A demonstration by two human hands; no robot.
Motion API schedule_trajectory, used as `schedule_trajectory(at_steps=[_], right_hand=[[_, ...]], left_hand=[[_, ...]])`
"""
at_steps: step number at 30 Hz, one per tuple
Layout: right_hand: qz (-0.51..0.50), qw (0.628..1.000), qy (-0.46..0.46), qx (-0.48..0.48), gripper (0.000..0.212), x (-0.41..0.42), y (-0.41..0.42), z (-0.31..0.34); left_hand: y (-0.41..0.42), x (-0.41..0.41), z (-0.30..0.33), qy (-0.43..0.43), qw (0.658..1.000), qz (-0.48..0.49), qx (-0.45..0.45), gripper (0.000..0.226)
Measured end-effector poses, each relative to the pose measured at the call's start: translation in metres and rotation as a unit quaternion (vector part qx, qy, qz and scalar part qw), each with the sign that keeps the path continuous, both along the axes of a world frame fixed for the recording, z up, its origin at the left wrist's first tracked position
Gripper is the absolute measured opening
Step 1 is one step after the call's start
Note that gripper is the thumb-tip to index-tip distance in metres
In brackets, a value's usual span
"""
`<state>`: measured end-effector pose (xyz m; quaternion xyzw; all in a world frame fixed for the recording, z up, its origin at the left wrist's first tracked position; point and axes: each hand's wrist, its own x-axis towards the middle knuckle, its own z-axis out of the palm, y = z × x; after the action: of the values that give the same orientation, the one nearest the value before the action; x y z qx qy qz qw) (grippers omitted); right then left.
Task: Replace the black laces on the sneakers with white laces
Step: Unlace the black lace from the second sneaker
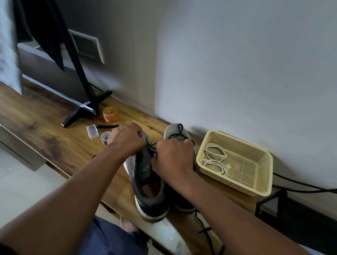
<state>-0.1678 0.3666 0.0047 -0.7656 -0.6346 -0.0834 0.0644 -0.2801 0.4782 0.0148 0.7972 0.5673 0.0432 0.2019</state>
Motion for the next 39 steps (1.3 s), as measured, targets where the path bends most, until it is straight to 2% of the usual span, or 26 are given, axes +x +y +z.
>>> schedule_trajectory(at_steps=[8,11,13,16,22,26,30,33,37,39], right_hand=[[-0.021,0.999,0.023,-0.014,0.053,-0.008,-0.002,-0.002],[-0.018,0.999,0.022,-0.016,0.048,-0.01,-0.003,-0.001],[-0.016,0.999,0.021,-0.019,0.047,-0.011,-0.003,-0.001],[-0.017,1.0,0.016,-0.018,0.049,-0.009,-0.006,-0.001],[-0.015,0.999,0.013,-0.03,0.047,-0.011,-0.005,-0.002],[-0.016,0.999,0.014,-0.03,0.046,-0.013,-0.005,-0.001],[-0.02,0.999,0.018,-0.032,0.043,-0.013,-0.005,-0.001],[-0.021,0.999,0.012,-0.031,0.042,-0.013,-0.004,0.001],[-0.014,0.999,0.019,-0.022,0.037,-0.014,0.0,0.006],[-0.013,0.999,0.025,-0.028,0.032,-0.015,-0.001,0.006]], left_hand=[[0.001,-0.007,-0.002,-0.006,0.997,0.066,0.038,0.008],[0.002,-0.007,0.001,-0.049,0.997,0.013,0.057,0.02],[0.006,-0.008,0.004,-0.066,0.997,-0.038,0.031,0.024],[0.006,-0.004,0.003,-0.049,0.994,-0.1,-0.017,0.022],[0.005,0.002,-0.009,0.008,0.995,-0.102,0.017,0.018],[0.007,0.001,-0.013,0.011,0.995,-0.088,0.048,0.013],[0.007,0.001,-0.015,0.025,0.994,-0.101,0.03,0.011],[0.008,0.0,-0.014,0.016,0.997,-0.064,0.046,0.009],[0.014,-0.008,-0.004,-0.032,0.989,0.071,0.126,0.01],[0.014,-0.012,-0.002,-0.034,0.984,0.106,0.138,0.008]])
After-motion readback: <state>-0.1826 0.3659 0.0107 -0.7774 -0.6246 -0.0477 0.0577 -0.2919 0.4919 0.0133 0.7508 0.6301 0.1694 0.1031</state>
